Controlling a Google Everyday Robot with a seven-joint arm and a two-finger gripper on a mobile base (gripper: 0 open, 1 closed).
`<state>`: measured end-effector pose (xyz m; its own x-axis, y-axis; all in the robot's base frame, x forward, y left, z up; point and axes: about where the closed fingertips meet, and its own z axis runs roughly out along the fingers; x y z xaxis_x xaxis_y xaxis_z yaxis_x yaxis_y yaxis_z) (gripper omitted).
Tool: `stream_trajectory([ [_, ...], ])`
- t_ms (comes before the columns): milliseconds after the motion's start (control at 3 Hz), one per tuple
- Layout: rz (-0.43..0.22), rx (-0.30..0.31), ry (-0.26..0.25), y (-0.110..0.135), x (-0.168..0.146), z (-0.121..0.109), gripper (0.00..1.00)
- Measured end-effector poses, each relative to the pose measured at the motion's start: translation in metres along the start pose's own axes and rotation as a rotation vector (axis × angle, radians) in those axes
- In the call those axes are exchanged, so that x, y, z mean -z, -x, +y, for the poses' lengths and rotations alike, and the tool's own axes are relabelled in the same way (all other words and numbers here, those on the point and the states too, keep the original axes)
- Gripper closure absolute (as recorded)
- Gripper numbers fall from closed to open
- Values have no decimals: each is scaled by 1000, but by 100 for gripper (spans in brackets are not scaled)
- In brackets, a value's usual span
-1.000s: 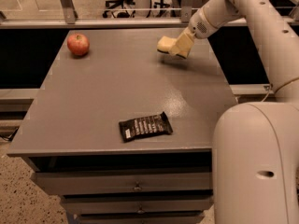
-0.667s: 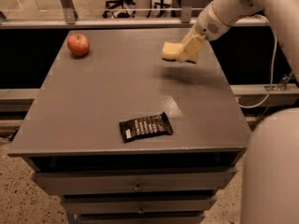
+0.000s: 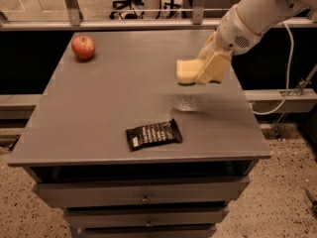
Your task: Move sponge near rxbar chocolate
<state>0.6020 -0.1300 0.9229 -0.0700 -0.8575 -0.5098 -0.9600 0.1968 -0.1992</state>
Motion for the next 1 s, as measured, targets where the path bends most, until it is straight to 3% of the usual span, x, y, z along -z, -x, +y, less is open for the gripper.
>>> stream_trajectory([
  [333, 45, 65, 28, -6, -7, 47, 100],
  [667, 72, 118, 36, -8, -13, 78, 100],
  [1000, 81, 156, 39, -11, -21, 98, 84],
])
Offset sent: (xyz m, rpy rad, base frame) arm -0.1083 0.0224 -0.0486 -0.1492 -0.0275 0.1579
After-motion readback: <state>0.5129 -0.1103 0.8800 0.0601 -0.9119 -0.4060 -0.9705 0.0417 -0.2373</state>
